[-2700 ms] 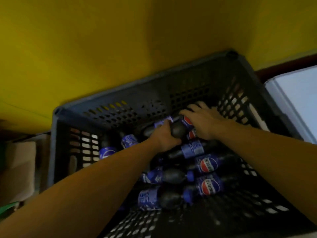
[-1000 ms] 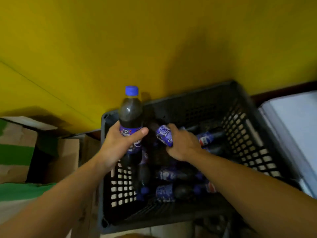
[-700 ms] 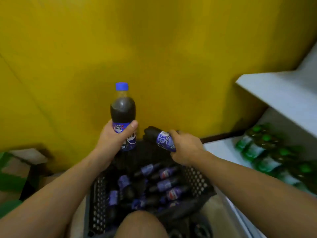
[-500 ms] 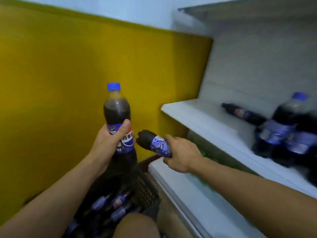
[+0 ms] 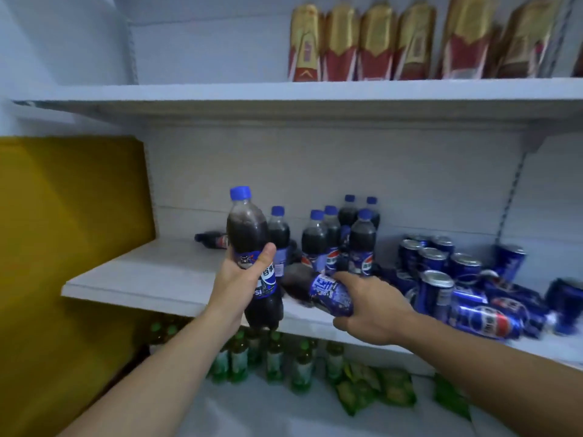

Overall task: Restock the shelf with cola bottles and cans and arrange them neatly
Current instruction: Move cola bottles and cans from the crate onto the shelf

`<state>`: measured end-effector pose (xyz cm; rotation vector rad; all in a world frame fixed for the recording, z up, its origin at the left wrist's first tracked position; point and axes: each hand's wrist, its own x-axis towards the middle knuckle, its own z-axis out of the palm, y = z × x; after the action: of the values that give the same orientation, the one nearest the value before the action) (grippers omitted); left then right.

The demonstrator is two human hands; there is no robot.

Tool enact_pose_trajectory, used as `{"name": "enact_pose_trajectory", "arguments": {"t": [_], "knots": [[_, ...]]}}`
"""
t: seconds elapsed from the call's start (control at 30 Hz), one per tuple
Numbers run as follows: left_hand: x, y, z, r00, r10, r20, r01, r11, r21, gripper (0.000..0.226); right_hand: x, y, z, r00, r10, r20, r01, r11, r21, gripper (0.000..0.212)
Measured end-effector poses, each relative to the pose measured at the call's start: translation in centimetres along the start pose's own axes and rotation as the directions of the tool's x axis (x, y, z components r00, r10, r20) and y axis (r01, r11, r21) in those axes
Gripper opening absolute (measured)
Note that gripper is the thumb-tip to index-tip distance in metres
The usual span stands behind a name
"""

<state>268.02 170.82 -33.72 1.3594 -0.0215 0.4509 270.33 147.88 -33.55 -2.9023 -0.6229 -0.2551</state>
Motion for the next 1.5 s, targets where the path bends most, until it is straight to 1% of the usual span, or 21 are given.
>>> {"name": "enact_pose_trajectory", "arguments": {"t": [0.03, 0.13, 0.2, 0.3, 0.37, 0.43, 0.6, 0.7, 0.8, 0.9, 1.07, 1.17, 1.2, 1.27, 1.33, 1.37, 1.43, 1.47, 1.5], "knots": [[0.5, -1.0, 1.7, 1.000, -0.011, 0.017, 0.011, 1.000, 0.004, 0.059, -0.6, 1.7, -0.2, 0.999, 0.039, 0.004, -0.039, 0.999, 0.003, 0.079], [1.8, -4.3, 6.3, 0.998, -0.038, 0.049, 0.036, 0.998, 0.050, 0.042, -1.7, 6.0, -1.1, 0.990, 0.139, 0.015, -0.139, 0.989, -0.047, 0.075], [2.4, -6.4, 9.1, 0.997, -0.037, 0.066, 0.030, 0.994, 0.107, 0.038, -2.0, 8.4, -1.6, 0.981, 0.194, -0.001, -0.193, 0.979, -0.067, 0.076], [3.3, -9.4, 12.5, 0.996, -0.017, 0.086, -0.001, 0.980, 0.197, 0.044, -2.1, 11.3, -2.0, 0.966, 0.257, -0.026, -0.258, 0.965, -0.046, 0.080], [3.8, -11.2, 14.2, 0.995, -0.006, 0.096, -0.016, 0.974, 0.226, 0.049, -2.2, 12.8, -2.2, 0.960, 0.276, -0.041, -0.276, 0.961, -0.002, 0.076], [4.2, -12.3, 15.4, 0.997, 0.013, 0.074, -0.031, 0.969, 0.246, 0.056, -2.4, 13.8, -2.1, 0.957, 0.285, -0.045, -0.284, 0.958, 0.036, 0.070], [6.0, -13.0, 17.4, 0.998, 0.053, 0.019, -0.056, 0.961, 0.272, 0.063, -2.7, 15.2, -2.1, 0.954, 0.301, -0.015, -0.300, 0.953, 0.053, 0.074], [6.4, -13.5, 18.2, 0.997, 0.073, -0.009, -0.067, 0.948, 0.311, 0.074, -2.6, 15.8, -1.7, 0.951, 0.310, 0.001, -0.309, 0.945, 0.110, 0.076], [6.3, -14.1, 18.6, 0.998, 0.070, 0.006, -0.068, 0.937, 0.341, 0.081, -2.5, 16.2, -1.1, 0.943, 0.333, 0.000, -0.330, 0.933, 0.145, 0.078], [6.0, -14.3, 18.3, 0.999, 0.046, 0.023, -0.051, 0.937, 0.347, 0.081, -2.4, 16.4, -0.5, 0.936, 0.353, 0.009, -0.350, 0.922, 0.164, 0.077], [5.0, -14.1, 17.2, 0.996, 0.084, 0.024, -0.087, 0.925, 0.370, 0.071, -2.2, 16.6, 0.5, 0.928, 0.372, 0.039, -0.369, 0.894, 0.254, 0.077], [4.4, -13.7, 16.1, 0.997, 0.071, 0.018, -0.073, 0.944, 0.322, 0.058, -2.4, 16.4, 0.5, 0.925, 0.378, 0.036, -0.370, 0.876, 0.308, 0.077], [4.1, -13.4, 15.9, 0.996, 0.088, 0.016, -0.088, 0.941, 0.327, 0.051, -2.6, 16.3, 0.4, 0.924, 0.380, 0.030, -0.369, 0.872, 0.322, 0.079], [3.5, -12.1, 15.5, 0.990, 0.139, 0.010, -0.133, 0.920, 0.368, 0.030, -2.9, 16.1, -0.1, 0.923, 0.384, 0.022, -0.367, 0.865, 0.342, 0.084], [3.2, -10.4, 15.7, 0.989, 0.144, 0.022, -0.141, 0.911, 0.387, 0.010, -3.4, 16.1, -1.0, 0.928, 0.373, 0.009, -0.350, 0.862, 0.366, 0.086], [3.3, -9.8, 15.9, 0.991, 0.123, 0.058, -0.136, 0.915, 0.379, 0.006, -3.7, 16.3, -1.5, 0.930, 0.366, -0.004, -0.338, 0.864, 0.374, 0.085], [3.3, -8.6, 16.3, 0.981, 0.087, 0.171, -0.146, 0.918, 0.370, 0.007, -4.6, 16.4, -2.8, 0.937, 0.348, -0.027, -0.320, 0.888, 0.332, 0.082], [3.2, -7.9, 16.5, 0.967, 0.103, 0.233, -0.189, 0.903, 0.385, 0.004, -5.1, 16.4, -3.5, 0.942, 0.335, -0.034, -0.313, 0.908, 0.277, 0.081], [3.0, -7.2, 16.8, 0.943, 0.143, 0.302, -0.264, 0.872, 0.413, 0.005, -5.5, 16.4, -4.2, 0.949, 0.314, -0.039, -0.302, 0.935, 0.186, 0.081]]}}
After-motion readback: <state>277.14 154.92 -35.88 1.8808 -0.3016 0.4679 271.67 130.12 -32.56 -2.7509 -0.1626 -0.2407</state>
